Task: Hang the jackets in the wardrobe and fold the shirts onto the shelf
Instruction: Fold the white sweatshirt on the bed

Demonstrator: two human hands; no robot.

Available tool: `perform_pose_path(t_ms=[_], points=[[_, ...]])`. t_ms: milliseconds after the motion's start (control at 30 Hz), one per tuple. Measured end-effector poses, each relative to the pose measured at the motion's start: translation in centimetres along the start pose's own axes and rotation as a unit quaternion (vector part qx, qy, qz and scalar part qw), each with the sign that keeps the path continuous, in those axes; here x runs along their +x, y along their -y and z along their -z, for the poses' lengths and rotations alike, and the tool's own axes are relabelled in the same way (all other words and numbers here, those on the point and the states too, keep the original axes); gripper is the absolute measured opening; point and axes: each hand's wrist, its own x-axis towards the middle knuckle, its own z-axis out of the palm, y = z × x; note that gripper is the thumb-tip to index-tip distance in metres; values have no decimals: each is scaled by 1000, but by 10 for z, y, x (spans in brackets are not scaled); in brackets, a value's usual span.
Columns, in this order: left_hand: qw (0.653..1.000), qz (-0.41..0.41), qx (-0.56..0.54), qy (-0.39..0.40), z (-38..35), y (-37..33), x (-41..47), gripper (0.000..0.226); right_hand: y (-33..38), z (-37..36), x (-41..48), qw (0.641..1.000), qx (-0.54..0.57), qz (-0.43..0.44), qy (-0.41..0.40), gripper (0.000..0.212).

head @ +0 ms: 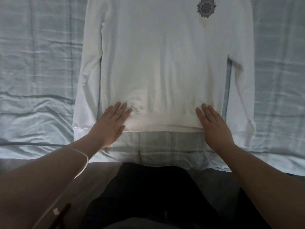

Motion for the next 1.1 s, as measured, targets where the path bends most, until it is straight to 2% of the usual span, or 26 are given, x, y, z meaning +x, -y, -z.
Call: perform_pose_path(t_ms=[67, 200, 267, 467, 600, 733, 867, 933, 1000, 1100], points=[[1000, -10, -6, -4, 1, 3, -5, 76, -8, 0, -4, 1000, 9, -6, 1, 103], [1000, 6, -6, -10, 3, 1, -11, 111, -20, 0, -13, 1000, -8, 10, -14, 102], [1000, 17, 3, -6, 3, 2, -18, 116, -26, 1, -19, 999, -29, 17, -10, 101], [999, 40, 16, 9, -4, -1, -22, 107, -27, -6, -24, 999, -35, 20, 30, 104], [999, 46, -7, 23, 0, -8, -22, 87, -9, 2, -23, 999, -12, 8, 33, 102], [997, 64, -50, 11, 14, -17, -26, 72, 29, 22, -18, 1000, 13, 10, -14, 98], [990, 104, -85, -50, 32, -18, -24, 62, 82, 39, 6, 996, 27, 62, -50, 85], [980, 128, -116, -101, 38, -13, -25, 56, 111, 46, 22, 994, 37, 85, -60, 82], [959, 188, -153, -147, 41, -6, -31, 51, 140, 50, 38, 991, 47, 103, -69, 80], [898, 330, -210, -202, 40, 11, -50, 53, 186, 50, 63, 987, 41, 139, -73, 77]])
